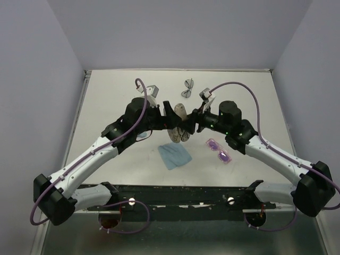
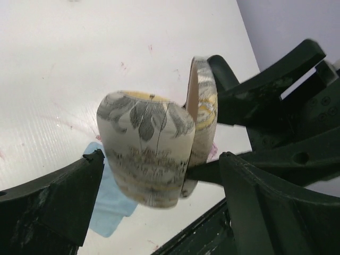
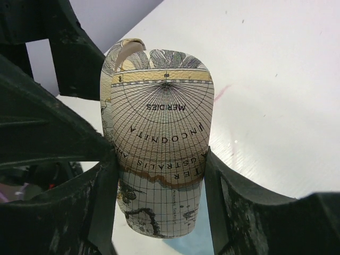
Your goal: Organize the sunglasses
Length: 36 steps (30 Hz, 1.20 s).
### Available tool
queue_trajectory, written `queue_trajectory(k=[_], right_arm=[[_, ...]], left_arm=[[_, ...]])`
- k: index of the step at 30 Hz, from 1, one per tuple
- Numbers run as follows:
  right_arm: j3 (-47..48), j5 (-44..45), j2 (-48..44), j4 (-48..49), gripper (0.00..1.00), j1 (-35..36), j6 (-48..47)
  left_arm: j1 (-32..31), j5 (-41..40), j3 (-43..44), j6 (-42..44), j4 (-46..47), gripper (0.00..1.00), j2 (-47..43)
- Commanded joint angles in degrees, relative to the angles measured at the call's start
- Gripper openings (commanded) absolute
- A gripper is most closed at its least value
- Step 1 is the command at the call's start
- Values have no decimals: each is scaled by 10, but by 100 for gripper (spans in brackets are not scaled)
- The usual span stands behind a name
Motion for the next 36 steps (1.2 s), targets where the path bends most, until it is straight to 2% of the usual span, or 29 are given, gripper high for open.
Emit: queue_trajectory(k=[1, 2, 5, 8, 11, 13, 16, 19, 24, 26, 32, 36], right_arm=[[-12, -3, -33, 59, 1, 6, -180], [-24, -8, -36, 72, 1, 6, -233], [-51, 28, -43, 102, 1, 9, -313], [-43, 66, -38, 96, 1, 27, -388], [-80, 98, -42, 167, 1, 67, -508], [-102, 90, -43, 200, 1, 92, -577], [-116, 114, -40, 241, 1, 132, -628], [-121, 181, -21, 274, 1, 184, -685], [-151, 275, 35, 431, 1, 238, -774], [-142, 286, 53, 432, 1, 246, -787], [-140, 303, 78, 468, 3, 255, -787], [-144, 292, 70, 466, 7, 266, -782]], left_arm=[[-7, 13, -32, -11, -19, 99, -80], [-7, 6, -41, -21, -22, 99, -99], [-7, -51, -70, -44, -35, 99, -147], [-1, -123, -71, -87, -102, 99, -172], [12, -139, -62, -118, -134, 99, -184], [22, -139, -62, -139, -135, 99, -188], [44, -116, -61, -166, -132, 99, -182], [76, -84, -70, -193, -127, 99, -172], [101, -10, -116, -217, -76, 98, -168], [101, -2, -122, -219, -67, 92, -168], [101, 7, -147, -228, -51, 43, -176], [101, 13, -151, -230, -36, 24, -170]])
